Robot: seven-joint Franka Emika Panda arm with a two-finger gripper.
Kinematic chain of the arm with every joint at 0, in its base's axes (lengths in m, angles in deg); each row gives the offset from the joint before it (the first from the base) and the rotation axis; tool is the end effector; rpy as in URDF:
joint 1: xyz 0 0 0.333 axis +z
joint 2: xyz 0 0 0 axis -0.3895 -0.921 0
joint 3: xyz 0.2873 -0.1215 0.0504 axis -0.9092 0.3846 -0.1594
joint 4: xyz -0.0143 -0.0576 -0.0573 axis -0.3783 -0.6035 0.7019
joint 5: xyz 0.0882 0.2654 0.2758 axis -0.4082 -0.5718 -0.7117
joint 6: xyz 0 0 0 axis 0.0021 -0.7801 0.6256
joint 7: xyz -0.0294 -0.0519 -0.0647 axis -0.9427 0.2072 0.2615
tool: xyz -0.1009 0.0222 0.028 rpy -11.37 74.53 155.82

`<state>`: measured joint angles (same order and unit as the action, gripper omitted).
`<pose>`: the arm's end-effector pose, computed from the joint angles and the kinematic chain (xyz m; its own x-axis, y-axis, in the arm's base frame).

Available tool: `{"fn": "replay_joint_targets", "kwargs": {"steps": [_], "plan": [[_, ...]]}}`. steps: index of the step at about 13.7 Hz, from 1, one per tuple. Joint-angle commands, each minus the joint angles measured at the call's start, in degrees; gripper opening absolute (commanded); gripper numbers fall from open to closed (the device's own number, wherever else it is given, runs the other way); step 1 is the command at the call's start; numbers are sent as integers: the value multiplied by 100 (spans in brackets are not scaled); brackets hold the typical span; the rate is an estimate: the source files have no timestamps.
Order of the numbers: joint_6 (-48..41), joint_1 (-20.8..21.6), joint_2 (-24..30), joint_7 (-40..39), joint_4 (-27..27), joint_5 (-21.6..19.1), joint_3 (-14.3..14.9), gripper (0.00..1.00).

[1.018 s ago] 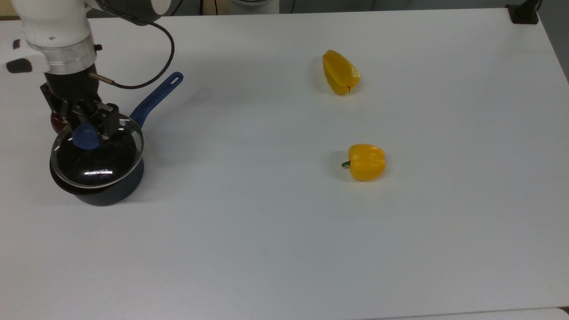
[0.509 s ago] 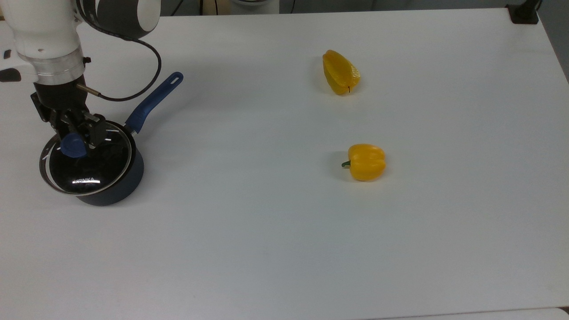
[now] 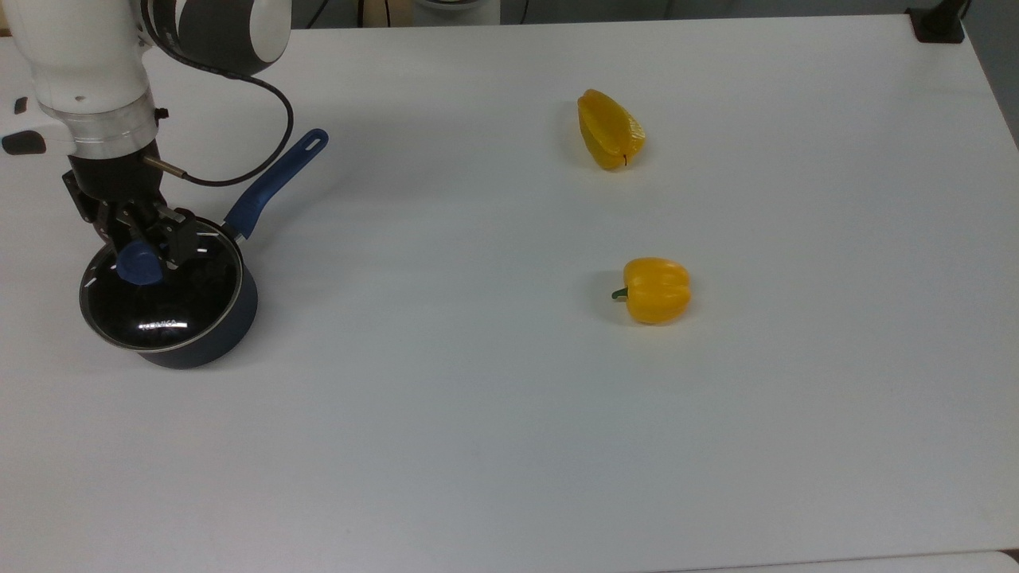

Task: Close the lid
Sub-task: 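Lower the lid onto the saucepan rim and release the knob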

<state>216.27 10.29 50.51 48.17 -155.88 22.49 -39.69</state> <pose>0.7041 -0.2160 0.4293 0.8685 -0.3668 0.3334 -0.3851 -0.9228 -0.0120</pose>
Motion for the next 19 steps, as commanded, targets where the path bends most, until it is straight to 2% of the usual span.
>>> {"fn": "replay_joint_targets", "kwargs": {"steps": [1, 8, 9, 11, 14, 16, 19], "plan": [[-263, -2, 53, -201, 2, -148, -9, 44], [-263, -46, 53, -201, -77, -139, -9, 48], [-263, -46, 53, -192, -86, -139, -9, 69], [-263, -38, 44, -174, -95, -122, -8, 100], [-377, 24, 219, -183, -86, -78, 0, 100], [-797, 94, 500, -200, -86, -17, -8, 100], [-1334, 409, 878, -174, -130, 326, -17, 100]]}}
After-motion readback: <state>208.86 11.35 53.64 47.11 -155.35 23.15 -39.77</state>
